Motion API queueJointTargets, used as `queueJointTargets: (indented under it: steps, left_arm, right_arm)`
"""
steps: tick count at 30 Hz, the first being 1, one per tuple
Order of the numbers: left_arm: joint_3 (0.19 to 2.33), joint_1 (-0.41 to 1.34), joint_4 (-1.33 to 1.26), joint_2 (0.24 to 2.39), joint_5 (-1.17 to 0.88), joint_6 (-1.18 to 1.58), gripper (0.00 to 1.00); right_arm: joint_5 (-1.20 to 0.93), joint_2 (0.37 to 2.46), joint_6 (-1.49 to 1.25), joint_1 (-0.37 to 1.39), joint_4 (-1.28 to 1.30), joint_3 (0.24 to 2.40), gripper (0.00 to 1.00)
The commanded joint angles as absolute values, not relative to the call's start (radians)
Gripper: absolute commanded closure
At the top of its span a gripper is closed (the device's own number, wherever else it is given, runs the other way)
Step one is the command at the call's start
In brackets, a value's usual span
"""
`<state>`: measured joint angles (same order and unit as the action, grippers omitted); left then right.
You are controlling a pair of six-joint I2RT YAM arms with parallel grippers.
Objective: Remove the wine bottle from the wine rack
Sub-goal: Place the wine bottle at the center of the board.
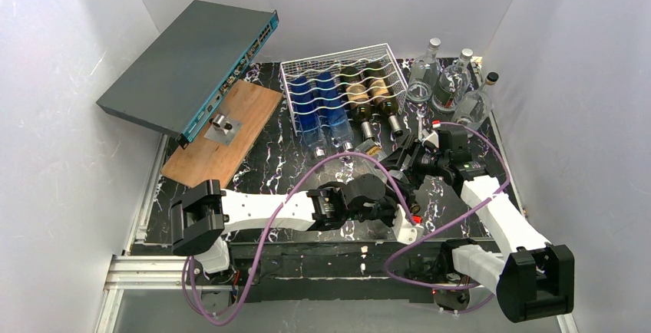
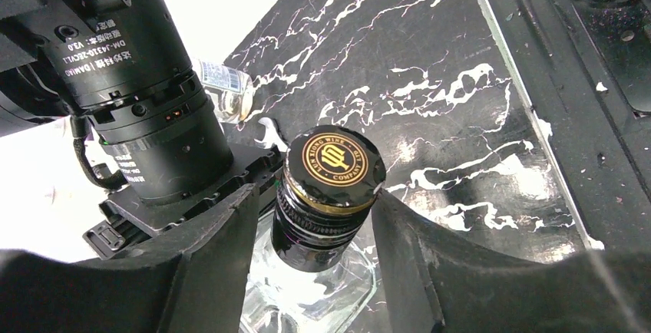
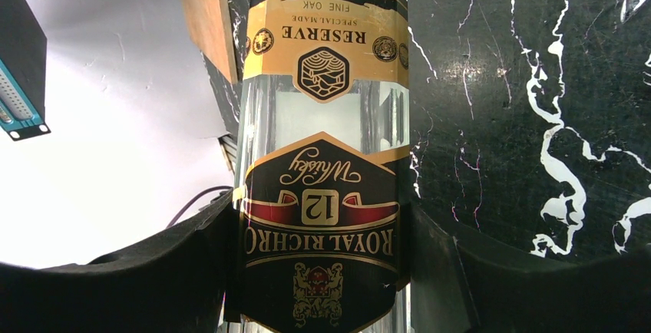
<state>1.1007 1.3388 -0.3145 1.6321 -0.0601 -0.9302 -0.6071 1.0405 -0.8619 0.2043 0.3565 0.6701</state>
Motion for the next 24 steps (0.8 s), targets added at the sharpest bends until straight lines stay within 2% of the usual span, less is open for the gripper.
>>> queueJointTargets:
  steps: [1,3,8,9,12,13,14,17,24]
  left_arm:
    - [1.126,1.347,-0.333,1.624,-0.081,-0.964,0.48]
    - [1.126,1.345,-0.333,1.625,-0.083,-0.976,0.58]
    - [1.133,1.345,-0.313,1.627,-0.087,-0.986,1.0]
    - [1.134,1.345,-0.307,1.627,-0.088,-0.987,1.0]
    - [1.133,1.345,-0.301,1.627,-0.092,-0.992,1.0]
    - [1.132,1.345,-0.299,1.629,-0.094,-0.991,1.0]
    - [1.132,1.344,-0.299,1.631,-0.097,-0.987,1.0]
    - [1.127,1.338,-0.3,1.635,-0.098,-0.977,1.0]
    - [1.125,1.331,-0.305,1.634,-0.067,-0.969,1.0]
  right_arm:
    - [-0.703,1.023,-0.89,0.209,0.239,0.69,0.99]
    - [-0.704,1.023,-0.893,0.209,0.236,0.686,0.99]
    - [-0.705,1.023,-0.897,0.209,0.231,0.678,0.99]
    - [-0.706,1.022,-0.898,0.209,0.23,0.673,0.99]
    - [-0.703,1.023,-0.899,0.209,0.229,0.665,0.9]
    - [-0.701,1.023,-0.9,0.209,0.229,0.66,0.82]
    - [-0.698,1.022,-0.9,0.209,0.233,0.656,0.69]
    - [-0.694,1.023,-0.899,0.209,0.233,0.637,0.46]
    - [-0.698,1.009,-0.881,0.209,0.262,0.621,0.14]
